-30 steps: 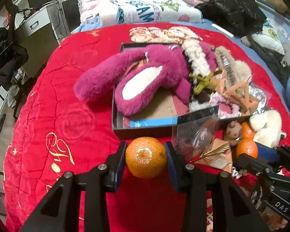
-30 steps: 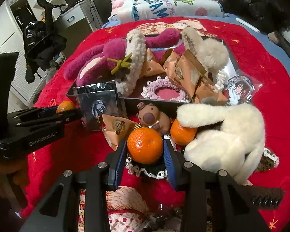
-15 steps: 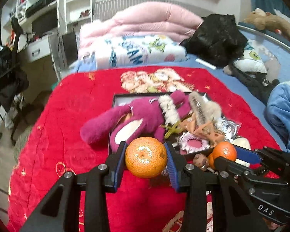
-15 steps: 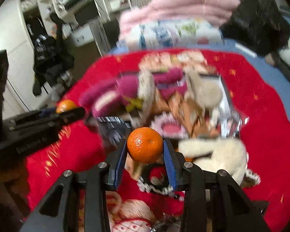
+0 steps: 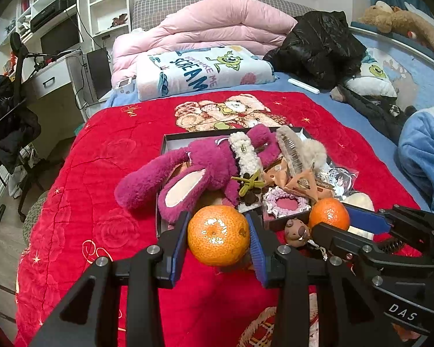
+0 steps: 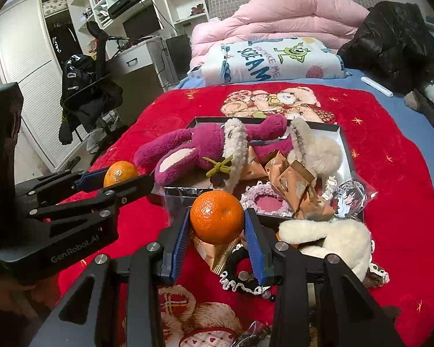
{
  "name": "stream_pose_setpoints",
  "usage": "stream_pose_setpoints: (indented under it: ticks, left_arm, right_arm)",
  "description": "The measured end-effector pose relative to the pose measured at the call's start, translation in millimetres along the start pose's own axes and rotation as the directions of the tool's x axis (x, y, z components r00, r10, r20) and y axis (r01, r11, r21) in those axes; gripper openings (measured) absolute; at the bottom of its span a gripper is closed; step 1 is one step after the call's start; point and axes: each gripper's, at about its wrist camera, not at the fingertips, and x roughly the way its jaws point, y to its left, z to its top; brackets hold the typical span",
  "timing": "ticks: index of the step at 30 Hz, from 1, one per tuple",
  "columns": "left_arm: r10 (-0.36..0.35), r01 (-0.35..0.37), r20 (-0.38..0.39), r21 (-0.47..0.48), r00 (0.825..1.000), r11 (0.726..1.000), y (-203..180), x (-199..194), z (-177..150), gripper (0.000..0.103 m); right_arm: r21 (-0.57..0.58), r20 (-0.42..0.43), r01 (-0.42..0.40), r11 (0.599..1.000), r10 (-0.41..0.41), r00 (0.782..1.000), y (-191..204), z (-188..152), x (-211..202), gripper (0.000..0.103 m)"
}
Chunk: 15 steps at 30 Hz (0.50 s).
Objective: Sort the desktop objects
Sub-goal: 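Carry both held oranges toward the black box with both tools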
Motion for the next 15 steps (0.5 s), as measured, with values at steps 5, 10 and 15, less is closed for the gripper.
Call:
stream_pose_setpoints:
  ticks: [5,10,15]
  left_arm:
    - [-0.003,0.003,0.000,0.002,1.000,1.000,-3,-8,-5,0.040]
    - [-0.005,0.006,-0.014,0.005,1.000,1.000,-2,-8,-7,0.040]
    - [0.000,0.000,-0.018,0.005,1.000,1.000,0,-5,-7,0.040]
  right_arm:
    - [0.002,-0.005,0.000,1.000,0.000,1.000,0,1,1,0.036]
    - [0.005,0.001,-0.001,1.000,0.001,1.000,-1,4,0,0.036]
    - [0.037,0.005,-0.015,0.999,0.015,1.000,-4,11,1,0.036]
